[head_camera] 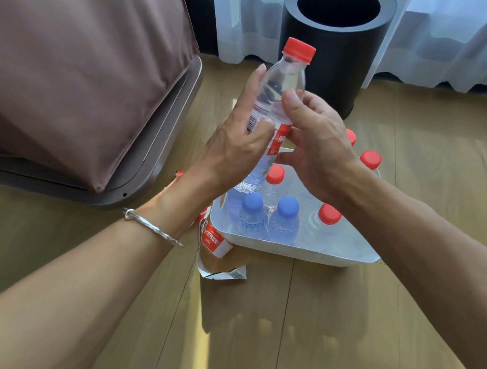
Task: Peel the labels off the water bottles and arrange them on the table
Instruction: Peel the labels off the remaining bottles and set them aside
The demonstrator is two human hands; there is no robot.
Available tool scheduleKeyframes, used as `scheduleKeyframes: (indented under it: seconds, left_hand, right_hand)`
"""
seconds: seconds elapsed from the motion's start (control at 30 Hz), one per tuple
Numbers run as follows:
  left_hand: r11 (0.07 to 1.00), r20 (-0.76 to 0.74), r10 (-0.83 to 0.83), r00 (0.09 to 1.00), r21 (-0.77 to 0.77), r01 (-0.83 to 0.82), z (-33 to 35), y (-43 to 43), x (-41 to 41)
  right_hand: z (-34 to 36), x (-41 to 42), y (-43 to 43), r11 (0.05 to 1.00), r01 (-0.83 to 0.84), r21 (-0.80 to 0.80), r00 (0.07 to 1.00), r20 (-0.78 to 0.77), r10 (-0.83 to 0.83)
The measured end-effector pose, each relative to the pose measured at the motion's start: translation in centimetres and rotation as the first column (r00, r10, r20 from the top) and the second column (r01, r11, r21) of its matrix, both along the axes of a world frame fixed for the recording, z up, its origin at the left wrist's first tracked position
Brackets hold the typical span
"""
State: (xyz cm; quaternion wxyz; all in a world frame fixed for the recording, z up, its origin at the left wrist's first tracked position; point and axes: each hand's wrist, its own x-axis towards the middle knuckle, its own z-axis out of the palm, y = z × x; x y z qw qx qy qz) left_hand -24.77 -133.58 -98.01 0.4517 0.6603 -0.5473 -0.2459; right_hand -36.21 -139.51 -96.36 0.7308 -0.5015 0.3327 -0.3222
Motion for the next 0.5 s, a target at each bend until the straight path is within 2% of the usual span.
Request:
scheduleKeyframes:
  seconds: [0.3,0.5]
  left_hand:
    - [0.991,-0.057,0.098,0.993,-0.088,-0.103,-0.4,0.2,-0.4]
    - [1.0,-0.062,0.018,0.998,0.001,-0.018,-0.1,0.2,0.5]
  right_hand:
    - [-0.4,0.5,0.4,0.998,0.034,-0.054,0.999,-0.005,-0.035]
    - [-0.1,0.5,0.4,1.0,0.029,-0.01,1.0,0.01,-0.028]
